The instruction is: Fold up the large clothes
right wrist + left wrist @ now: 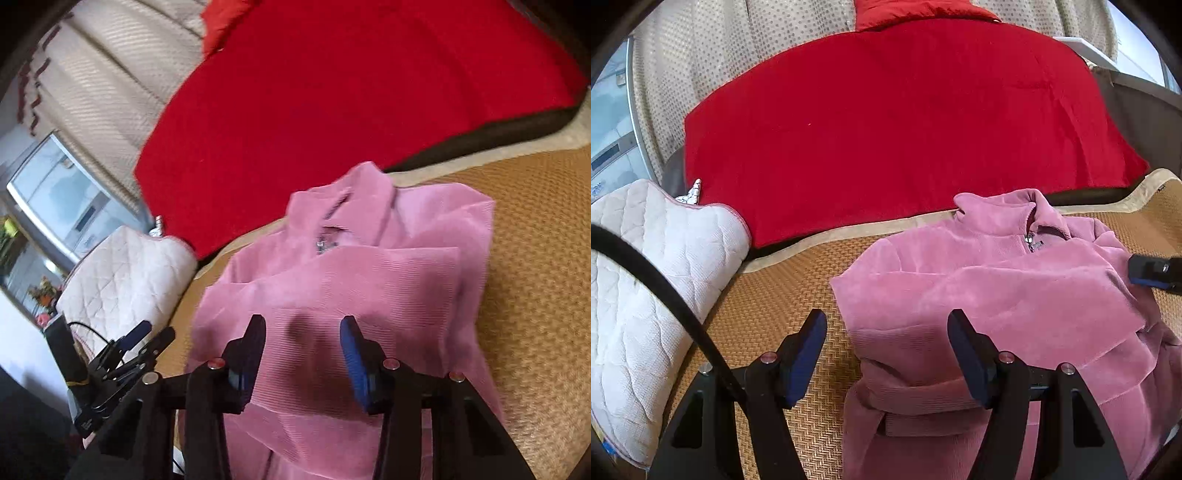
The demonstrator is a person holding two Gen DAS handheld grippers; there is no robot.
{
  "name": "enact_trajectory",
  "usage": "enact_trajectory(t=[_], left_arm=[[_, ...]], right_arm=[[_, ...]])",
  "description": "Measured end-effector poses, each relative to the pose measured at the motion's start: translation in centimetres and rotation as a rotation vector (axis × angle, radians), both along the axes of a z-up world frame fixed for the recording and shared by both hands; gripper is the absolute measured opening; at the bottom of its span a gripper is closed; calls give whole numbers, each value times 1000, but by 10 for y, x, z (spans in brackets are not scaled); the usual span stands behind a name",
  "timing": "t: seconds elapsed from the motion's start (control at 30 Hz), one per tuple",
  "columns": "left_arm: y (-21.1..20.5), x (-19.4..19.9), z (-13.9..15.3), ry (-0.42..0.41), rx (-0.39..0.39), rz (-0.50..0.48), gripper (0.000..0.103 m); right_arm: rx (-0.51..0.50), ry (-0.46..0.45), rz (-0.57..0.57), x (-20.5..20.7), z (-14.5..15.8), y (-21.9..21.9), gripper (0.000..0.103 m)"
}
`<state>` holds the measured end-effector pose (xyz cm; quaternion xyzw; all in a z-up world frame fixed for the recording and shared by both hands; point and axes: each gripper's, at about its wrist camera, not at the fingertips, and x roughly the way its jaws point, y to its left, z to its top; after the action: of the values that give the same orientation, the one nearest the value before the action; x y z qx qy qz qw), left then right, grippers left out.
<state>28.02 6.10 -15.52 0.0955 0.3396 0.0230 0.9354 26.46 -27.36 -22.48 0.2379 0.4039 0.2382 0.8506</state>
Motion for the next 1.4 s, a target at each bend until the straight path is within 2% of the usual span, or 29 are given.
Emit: enact_trajectory(t=[0.17, 0.3, 0.4, 0.5, 0.57, 0.67, 0.73, 0.87, 0.93, 1.03, 1.07, 1.13, 1.17, 1.23, 1.4], left_arm=[[0, 4, -1, -13, 16, 21, 69], [-1, 2, -1, -23, 19, 27, 69], [-4, 0, -2, -29, 38, 26, 69], [-6, 2, -5, -23, 41, 25, 69], [-8, 3, -7, -20, 51, 30, 69], [-11, 5, -10, -22, 83, 43, 69], [-11, 6, -12, -22, 96, 55, 69], [-9, 12, -18, 9, 94, 64, 69], [-9, 16, -23, 32, 97, 67, 69], [-9, 27, -38, 90, 106, 66, 69], [-9, 33, -49, 142, 106, 58, 69], [-8, 42, -71, 245, 94, 40, 69], [-6, 41, -74, 249, 79, 37, 69], [0, 35, -65, 236, 48, 32, 69], [26, 1, -39, 160, -38, 55, 69]], right_arm=[[-109, 65, 35, 10, -18, 29, 46], [-74, 77, 21, 6, -14, 24, 46], [-59, 18, 20, -5, -3, 21, 46], [-85, -35, 22, -13, 6, 21, 46], [-103, -2, 27, -8, -1, 24, 46], [-145, 125, 29, 5, -28, 29, 47], [-121, 110, 18, 3, -20, 25, 47], [-76, -3, 21, -6, 5, 23, 46], [-76, -29, 12, -6, 9, 25, 46], [-115, 47, -1, 9, -11, 30, 46], [-128, 86, -1, 14, -22, 31, 47], [-107, 91, -2, 17, -26, 28, 47], [-97, 97, -4, 15, -22, 25, 47], [-44, 100, -13, 6, -15, 13, 47], [-7, 18, -48, -25, 4, -23, 47]])
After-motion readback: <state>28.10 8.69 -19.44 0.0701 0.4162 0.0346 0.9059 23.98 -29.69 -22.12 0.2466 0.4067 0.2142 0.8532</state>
